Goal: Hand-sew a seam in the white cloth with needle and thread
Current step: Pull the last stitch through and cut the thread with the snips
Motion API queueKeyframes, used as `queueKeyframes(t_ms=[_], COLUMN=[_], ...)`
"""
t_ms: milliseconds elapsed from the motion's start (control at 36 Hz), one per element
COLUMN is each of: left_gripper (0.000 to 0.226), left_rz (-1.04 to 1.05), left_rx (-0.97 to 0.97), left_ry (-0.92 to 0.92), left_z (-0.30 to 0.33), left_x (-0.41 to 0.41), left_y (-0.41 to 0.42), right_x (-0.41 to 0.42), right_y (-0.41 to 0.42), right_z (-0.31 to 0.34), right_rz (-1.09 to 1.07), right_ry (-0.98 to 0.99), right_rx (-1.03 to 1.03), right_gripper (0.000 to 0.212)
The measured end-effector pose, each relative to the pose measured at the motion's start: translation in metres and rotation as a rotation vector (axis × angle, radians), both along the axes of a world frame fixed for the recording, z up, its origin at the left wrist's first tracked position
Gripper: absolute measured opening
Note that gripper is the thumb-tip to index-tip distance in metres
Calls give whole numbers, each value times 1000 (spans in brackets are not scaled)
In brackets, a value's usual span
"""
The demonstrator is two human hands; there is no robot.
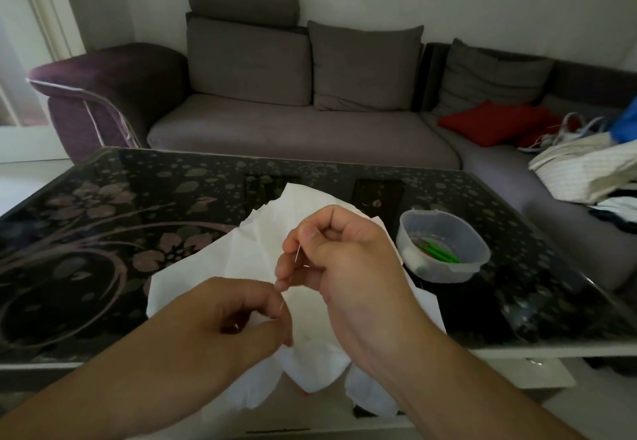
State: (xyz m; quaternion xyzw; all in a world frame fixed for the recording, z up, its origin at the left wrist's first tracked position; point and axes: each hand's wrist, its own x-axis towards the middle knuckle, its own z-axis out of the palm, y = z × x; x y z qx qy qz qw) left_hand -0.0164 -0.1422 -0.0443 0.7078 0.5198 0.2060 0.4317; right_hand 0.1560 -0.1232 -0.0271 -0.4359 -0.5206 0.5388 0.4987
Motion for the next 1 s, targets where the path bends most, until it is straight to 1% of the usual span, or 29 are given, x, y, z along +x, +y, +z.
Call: queueKeyframes(t_ms=[56, 167, 250, 361, 417, 444, 500, 583, 667, 750, 806, 861, 944, 1000], left_gripper=[17, 24, 22, 19, 12, 12, 30, 28, 26, 24, 27, 26, 25, 25], left_rz=[20, -32, -75, -113, -88, -80, -17, 64, 114, 153, 165, 193, 262, 306], left_rx=[-1, -17, -55, -49, -21, -11, -18, -33, -14, 16, 15, 1, 4, 14], left_ry=[2, 19, 12, -11, -39, -65, -190, -361, -439, -453, -443, -444, -433, -419], left_z=[-1, 4, 8, 10, 8, 8, 6, 7, 8, 6, 6, 7, 7, 8], left_x=[3, 4, 4, 4, 4, 5, 7, 14, 17, 18, 19, 21, 24, 25], left_y=[-1, 1, 2, 2, 3, 3, 4, 1, -1, 0, 0, -1, -2, -3], right_x=[1, 3, 4, 9, 11, 11, 11, 12, 15, 17, 19, 22, 25, 35], right_y=[0, 1, 2, 3, 4, 4, 4, 3, 5, 7, 9, 10, 13, 22], right_z=[1, 0, -1, 3, 5, 5, 5, 5, 7, 6, 4, 2, 3, 4], right_rz=[10, 8, -2, -38, -46, -40, -18, -8, -1, 10, -1, 7, 95, 41], right_ry=[-3, -38, -97, -98, -81, -75, -94, -184, -198, -142, -156, -196, -304, -409], right_rx=[5, 34, 49, 54, 30, 19, 12, 38, 61, 58, 58, 30, -45, -43], right_gripper=[25, 23, 24, 24, 23, 22, 20, 19, 17, 14, 15, 16, 23, 21])
